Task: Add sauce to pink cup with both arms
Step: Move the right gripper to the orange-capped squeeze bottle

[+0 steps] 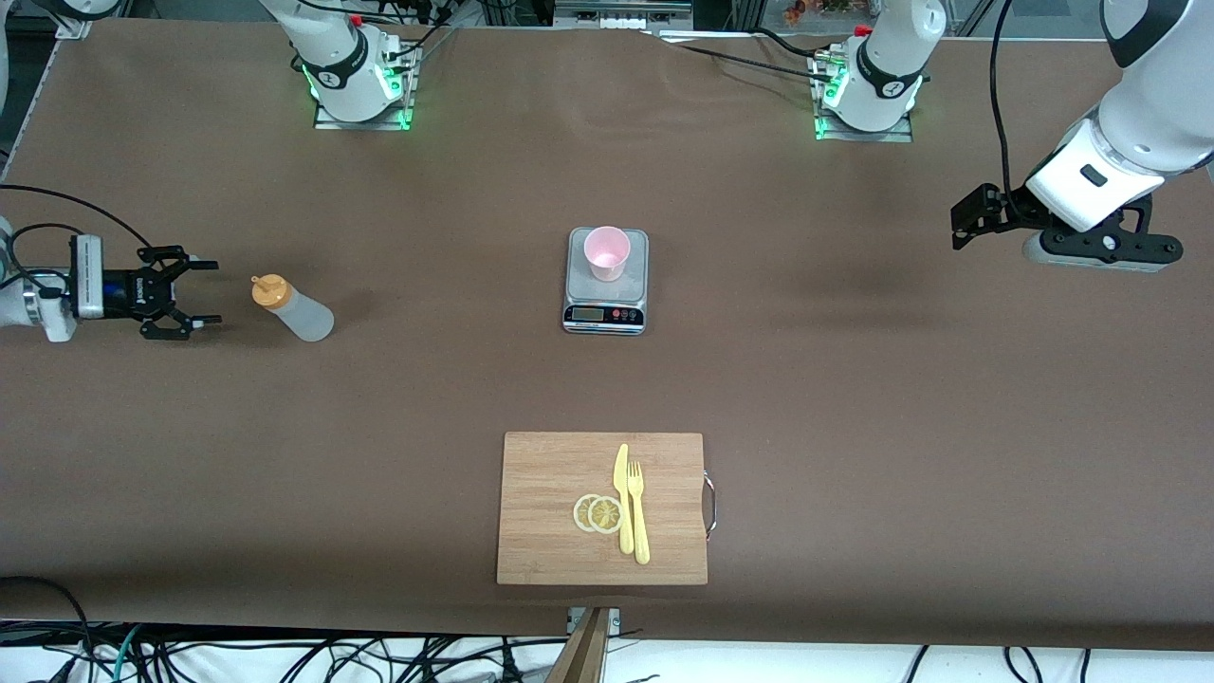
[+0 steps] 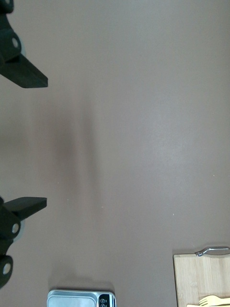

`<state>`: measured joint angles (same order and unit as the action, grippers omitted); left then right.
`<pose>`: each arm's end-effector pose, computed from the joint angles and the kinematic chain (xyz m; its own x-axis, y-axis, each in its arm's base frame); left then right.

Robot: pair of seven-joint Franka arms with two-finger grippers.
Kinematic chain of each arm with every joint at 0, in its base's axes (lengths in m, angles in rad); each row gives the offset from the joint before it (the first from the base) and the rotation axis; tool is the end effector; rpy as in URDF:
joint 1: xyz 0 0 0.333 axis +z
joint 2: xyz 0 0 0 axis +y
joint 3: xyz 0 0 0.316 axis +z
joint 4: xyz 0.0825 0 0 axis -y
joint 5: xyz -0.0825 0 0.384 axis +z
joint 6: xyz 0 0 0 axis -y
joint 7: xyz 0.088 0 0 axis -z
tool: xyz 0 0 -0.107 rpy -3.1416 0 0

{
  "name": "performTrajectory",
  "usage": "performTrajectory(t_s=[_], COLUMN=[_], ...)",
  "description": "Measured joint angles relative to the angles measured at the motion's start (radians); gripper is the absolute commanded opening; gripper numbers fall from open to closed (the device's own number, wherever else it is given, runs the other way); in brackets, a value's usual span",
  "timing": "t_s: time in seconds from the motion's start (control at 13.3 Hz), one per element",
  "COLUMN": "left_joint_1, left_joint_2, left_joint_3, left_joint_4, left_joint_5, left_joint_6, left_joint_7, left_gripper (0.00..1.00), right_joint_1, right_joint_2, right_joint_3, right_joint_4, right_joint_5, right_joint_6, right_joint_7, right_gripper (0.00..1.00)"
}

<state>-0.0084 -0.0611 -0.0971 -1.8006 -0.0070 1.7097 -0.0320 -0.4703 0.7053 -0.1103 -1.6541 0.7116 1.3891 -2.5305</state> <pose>0.5371 -0.0588 0.5606 0.9969 -0.0721 -0.0301 -0.0721 -0.9974 0.0000 0.5291 -0.2464 0.1900 0.0203 0.4605 0.8874 0.9720 0.1988 -0.1254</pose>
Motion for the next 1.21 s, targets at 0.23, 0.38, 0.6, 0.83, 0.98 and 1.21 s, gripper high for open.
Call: performTrajectory(t_s=[0.23,0.38,0.6,0.83,0.98,1.21], left_joint_1=[0.003,0.004,0.004,0.004,0.004,0.004], left_joint_2=[0.001,0.001,0.001,0.001,0.001,0.001], left_joint_3=[0.000,0.000,0.000,0.000,0.000,0.000], left_joint_4=[0.001,0.001,0.002,0.002,0.002,0.002], left_joint_5=[0.000,0.000,0.000,0.000,0.000,0.000], left_joint_6=[-0.001,-0.001,-0.001,-0.001,-0.001,-0.001], left_joint_7=[0.000,0.000,0.000,0.000,0.000,0.000], left_gripper=[1.00,1.00,1.00,1.00,1.00,1.00], right_joint_1=[0.001,0.004,0.016,0.035,0.044,0.056], right_joint_2=[0.006,0.008,0.008,0.009,0.010,0.010], right_joint_3=[0.017,0.027,0.032,0.033,0.033,0.033], right_joint_4=[-0.035,-0.040,-0.041,-0.057,-0.072,-0.077], right_joint_5=[0.029,0.033,0.054,0.069,0.069,0.070], right_joint_6=[-0.001,0.001,-0.001,-0.001,-0.001,-0.001], right_joint_7=[0.000,0.000,-0.014,-0.024,-0.029,-0.031], right_gripper=[1.00,1.00,1.00,1.00,1.00,1.00])
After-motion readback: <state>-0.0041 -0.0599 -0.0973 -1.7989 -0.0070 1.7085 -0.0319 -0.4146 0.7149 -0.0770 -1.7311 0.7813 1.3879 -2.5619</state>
